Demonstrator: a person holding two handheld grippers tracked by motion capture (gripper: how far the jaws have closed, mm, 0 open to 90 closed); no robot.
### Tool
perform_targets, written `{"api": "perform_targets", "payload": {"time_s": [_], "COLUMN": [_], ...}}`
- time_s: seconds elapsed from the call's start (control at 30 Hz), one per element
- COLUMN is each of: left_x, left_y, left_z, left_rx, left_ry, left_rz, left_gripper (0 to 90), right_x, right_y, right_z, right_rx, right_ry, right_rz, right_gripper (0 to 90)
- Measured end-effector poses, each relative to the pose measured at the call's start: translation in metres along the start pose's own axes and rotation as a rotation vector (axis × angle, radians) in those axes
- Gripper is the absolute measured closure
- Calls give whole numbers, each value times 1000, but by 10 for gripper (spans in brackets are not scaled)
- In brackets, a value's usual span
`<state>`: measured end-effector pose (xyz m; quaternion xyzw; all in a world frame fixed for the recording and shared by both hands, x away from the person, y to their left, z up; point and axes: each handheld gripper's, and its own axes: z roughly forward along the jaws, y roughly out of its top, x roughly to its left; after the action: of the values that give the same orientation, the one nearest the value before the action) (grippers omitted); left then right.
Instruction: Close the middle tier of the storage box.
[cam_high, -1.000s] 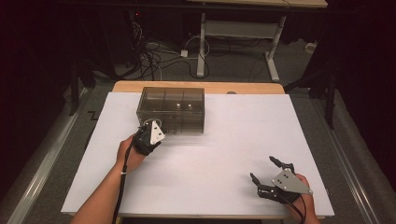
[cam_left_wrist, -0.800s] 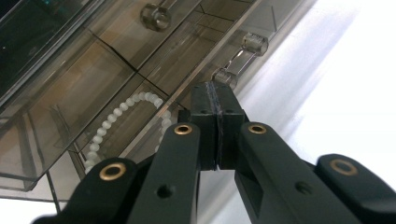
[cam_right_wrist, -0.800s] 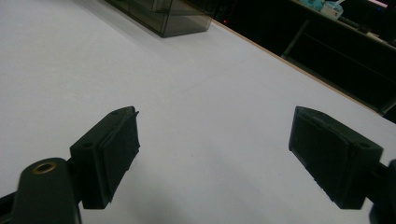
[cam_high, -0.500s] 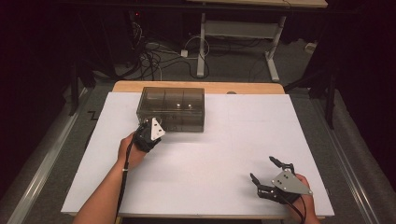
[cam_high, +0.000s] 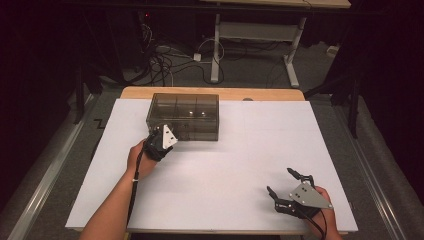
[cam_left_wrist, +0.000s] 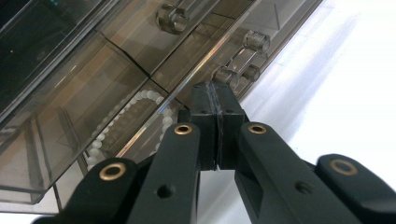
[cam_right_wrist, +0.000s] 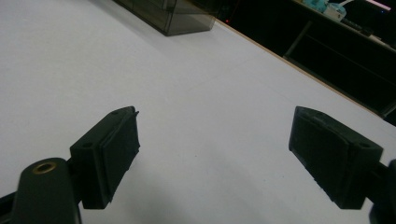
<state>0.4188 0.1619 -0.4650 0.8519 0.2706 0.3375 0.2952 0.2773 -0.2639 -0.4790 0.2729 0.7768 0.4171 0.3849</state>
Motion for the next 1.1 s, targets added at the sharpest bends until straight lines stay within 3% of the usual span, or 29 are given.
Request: {"api": "perform_targets", "payload": {"time_s": [1.1], "left_x": [4], "left_y": [7], "left_z": [9], "left_rx": [0], "left_ry": [22], "left_rz": [-32], "left_gripper": [871], "right_x": [-1], "right_y": [0], "right_z": [-2], "right_rx": [-1], "right_ry": [-8], "right_rz": [-17], "right_gripper": [168]}}
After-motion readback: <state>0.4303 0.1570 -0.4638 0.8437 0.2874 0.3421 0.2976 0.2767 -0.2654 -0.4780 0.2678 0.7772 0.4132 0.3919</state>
